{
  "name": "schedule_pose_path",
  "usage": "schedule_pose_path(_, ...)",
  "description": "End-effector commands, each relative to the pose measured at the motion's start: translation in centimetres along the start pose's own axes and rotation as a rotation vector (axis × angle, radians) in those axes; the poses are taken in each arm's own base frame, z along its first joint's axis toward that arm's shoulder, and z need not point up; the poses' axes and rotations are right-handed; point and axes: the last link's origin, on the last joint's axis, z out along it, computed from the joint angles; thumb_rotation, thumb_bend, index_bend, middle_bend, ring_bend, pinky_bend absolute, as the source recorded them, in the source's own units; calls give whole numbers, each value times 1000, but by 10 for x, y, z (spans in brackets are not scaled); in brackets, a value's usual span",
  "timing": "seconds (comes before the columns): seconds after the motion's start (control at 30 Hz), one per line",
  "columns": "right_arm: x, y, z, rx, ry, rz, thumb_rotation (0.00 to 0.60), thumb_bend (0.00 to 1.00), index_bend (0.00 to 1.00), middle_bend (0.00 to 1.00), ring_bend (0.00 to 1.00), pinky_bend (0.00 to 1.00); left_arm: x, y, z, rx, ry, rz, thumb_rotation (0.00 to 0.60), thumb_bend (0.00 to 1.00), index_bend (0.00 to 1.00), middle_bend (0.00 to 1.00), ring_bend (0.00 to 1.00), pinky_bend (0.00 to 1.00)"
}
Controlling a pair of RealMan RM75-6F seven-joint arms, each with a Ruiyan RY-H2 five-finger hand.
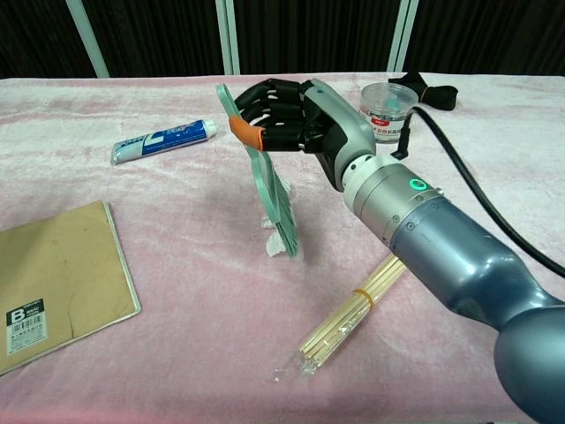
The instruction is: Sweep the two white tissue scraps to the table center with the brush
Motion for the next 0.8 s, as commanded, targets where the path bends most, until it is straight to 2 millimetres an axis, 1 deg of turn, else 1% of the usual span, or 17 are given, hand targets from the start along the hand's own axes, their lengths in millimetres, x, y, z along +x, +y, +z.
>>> schedule_pose_path(0.03, 9, -13, 2, 27, 7, 94, 600, 433, 849, 735, 427, 135, 0, 0, 0, 0, -1, 0, 600, 301, 76, 87, 0, 256)
schedule_pose_path(0.17, 32, -17, 6, 47, 51, 58, 600, 432, 849, 735, 427, 134, 0, 0, 0, -1, 0, 0, 600, 302, 76, 87, 0, 257)
schedule_pose_path(0.23, 47, -17, 9, 55, 83, -2, 600, 432, 849, 735, 427, 134, 0, 0, 0, 0, 0, 0, 600, 302, 76, 87, 0, 257)
schedule_pose_path(0.3, 65, -16, 11, 58, 106, -116, 600, 419, 853, 738, 437, 134, 0, 0, 0, -1, 1, 2, 600, 302, 76, 87, 0, 257)
schedule_pose_path(0.37, 83, -12, 12, 54, 129, -268, 600, 397, 860, 744, 452, 134, 0, 1, 0, -1, 1, 1, 600, 302, 76, 87, 0, 257)
schedule_pose_path(0.47, 107, -7, 11, 33, 159, -453, 600, 395, 863, 744, 453, 135, 0, 1, 0, 0, 1, 2, 600, 301, 76, 87, 0, 257)
schedule_pose_path(0.5, 118, -5, 9, 22, 171, -548, 600, 395, 863, 745, 453, 135, 0, 1, 0, 0, 0, 3, 600, 302, 76, 87, 0, 257)
schedule_pose_path(0.6, 133, -1, 6, 2, 182, -691, 600, 395, 876, 754, 454, 134, 0, 1, 0, 0, -1, 5, 600, 302, 76, 87, 0, 258)
schedule_pose_path(0.7, 147, 5, 2, -22, 190, -898, 600, 395, 883, 758, 456, 135, -1, 1, 0, 0, -1, 5, 600, 302, 76, 87, 0, 265)
schedule_pose_path(0.77, 151, 11, 0, -50, 184, -998, 600, 395, 884, 758, 464, 134, -1, 1, 0, -1, 0, 8, 600, 302, 76, 87, 0, 268)
schedule_pose_path(0.8, 152, 12, 0, -60, 179, -1019, 600, 396, 884, 758, 466, 134, -1, 2, 0, 0, 1, 8, 600, 302, 76, 87, 0, 269)
